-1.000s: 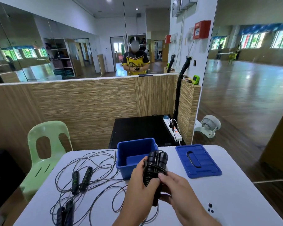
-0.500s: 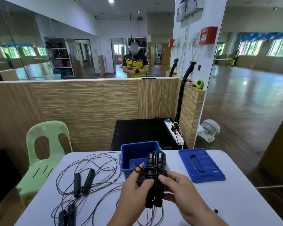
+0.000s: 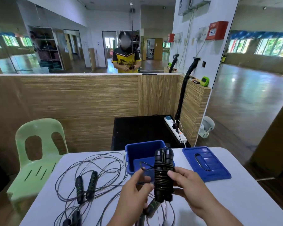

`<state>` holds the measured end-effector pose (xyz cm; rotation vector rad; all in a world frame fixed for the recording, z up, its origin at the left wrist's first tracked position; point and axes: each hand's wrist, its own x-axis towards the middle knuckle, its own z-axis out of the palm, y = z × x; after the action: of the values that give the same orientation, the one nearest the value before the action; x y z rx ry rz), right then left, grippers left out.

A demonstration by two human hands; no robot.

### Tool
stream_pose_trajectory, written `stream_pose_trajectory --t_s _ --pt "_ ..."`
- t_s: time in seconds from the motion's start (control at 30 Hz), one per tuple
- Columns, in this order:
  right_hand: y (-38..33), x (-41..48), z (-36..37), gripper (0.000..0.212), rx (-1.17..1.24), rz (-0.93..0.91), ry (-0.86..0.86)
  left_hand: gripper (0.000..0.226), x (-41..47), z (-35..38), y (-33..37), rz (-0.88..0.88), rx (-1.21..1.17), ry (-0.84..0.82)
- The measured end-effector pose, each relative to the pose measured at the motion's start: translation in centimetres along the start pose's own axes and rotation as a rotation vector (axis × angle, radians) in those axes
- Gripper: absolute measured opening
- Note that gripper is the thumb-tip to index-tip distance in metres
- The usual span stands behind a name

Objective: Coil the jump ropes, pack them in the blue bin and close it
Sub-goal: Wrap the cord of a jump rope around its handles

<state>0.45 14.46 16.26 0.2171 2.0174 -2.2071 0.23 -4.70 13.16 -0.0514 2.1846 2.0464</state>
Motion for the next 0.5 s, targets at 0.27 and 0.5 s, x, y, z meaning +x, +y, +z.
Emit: stream_pose_trajectory --t_s 0.27,0.5 --pt "1.1 6.1 -1.8 0.02 0.018 0.065 -0.011 0.035 4.5 -0.9 -3.1 -0.075 0.098 0.144" --pt "3.0 14.9 -3.1 0.02 -0.013 0.196 -0.13 0.022 10.7 -1.6 -5.5 -0.098 0.363 0.365"
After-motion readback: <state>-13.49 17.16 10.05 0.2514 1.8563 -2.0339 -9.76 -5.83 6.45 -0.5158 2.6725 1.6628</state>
